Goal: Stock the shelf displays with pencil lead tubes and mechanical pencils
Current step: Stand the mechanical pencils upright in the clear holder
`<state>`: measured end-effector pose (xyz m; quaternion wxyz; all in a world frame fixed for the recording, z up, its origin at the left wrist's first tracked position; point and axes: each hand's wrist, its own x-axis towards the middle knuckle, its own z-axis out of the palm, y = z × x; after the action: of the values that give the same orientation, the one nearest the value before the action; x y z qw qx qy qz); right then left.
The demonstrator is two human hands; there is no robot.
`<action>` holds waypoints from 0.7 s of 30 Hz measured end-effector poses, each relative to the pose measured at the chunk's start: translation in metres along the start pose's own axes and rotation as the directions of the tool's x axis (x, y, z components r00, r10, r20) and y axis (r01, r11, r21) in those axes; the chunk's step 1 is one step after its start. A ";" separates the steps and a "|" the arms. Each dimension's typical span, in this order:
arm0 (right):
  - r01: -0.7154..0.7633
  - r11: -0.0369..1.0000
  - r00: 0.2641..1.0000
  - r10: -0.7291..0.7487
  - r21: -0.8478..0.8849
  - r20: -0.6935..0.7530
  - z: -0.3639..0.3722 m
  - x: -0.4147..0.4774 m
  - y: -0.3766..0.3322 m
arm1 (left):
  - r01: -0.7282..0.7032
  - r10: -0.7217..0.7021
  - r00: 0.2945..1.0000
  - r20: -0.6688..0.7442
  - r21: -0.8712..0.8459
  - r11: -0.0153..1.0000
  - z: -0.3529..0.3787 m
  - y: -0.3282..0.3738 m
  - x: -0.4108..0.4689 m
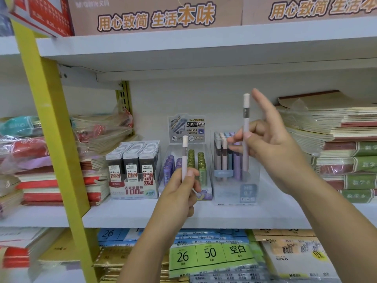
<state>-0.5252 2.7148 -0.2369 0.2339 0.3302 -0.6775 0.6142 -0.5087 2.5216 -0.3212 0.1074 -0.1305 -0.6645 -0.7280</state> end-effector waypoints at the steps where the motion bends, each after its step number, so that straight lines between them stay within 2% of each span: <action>1: 0.012 0.999 1.000 -0.013 -0.051 -0.003 -0.001 0.001 0.002 | 0.005 -0.005 1.000 0.007 0.004 1.000 0.000 -0.001 0.000; 4: 0.035 0.986 0.999 -0.038 -0.164 -0.011 -0.002 0.002 0.008 | 0.015 -0.015 1.000 0.005 0.019 1.000 0.000 -0.002 0.000; 11: 0.095 0.978 0.991 -0.111 -0.183 -0.076 0.003 0.000 0.023 | 0.019 -0.019 1.000 -0.017 0.013 1.000 0.000 -0.002 0.000; 17: 0.175 0.976 0.961 -0.197 -0.127 -0.193 0.000 0.001 0.024 | 0.027 -0.027 0.999 -0.026 0.003 1.000 0.000 -0.003 0.000; 19: 0.165 0.963 0.959 -0.207 -0.214 -0.194 -0.001 0.001 0.027 | 0.027 -0.027 0.999 -0.023 0.002 1.000 0.000 -0.003 0.000; 21: 0.127 0.916 0.966 -0.202 -0.380 -0.164 0.000 0.000 0.032 | 0.028 -0.028 0.999 -0.018 0.003 1.000 0.001 -0.003 0.000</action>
<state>-0.5486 2.7161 -0.2587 0.4090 0.2734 -0.7230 0.4850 -0.5097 2.5226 -0.3244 0.1034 -0.1143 -0.6665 -0.7294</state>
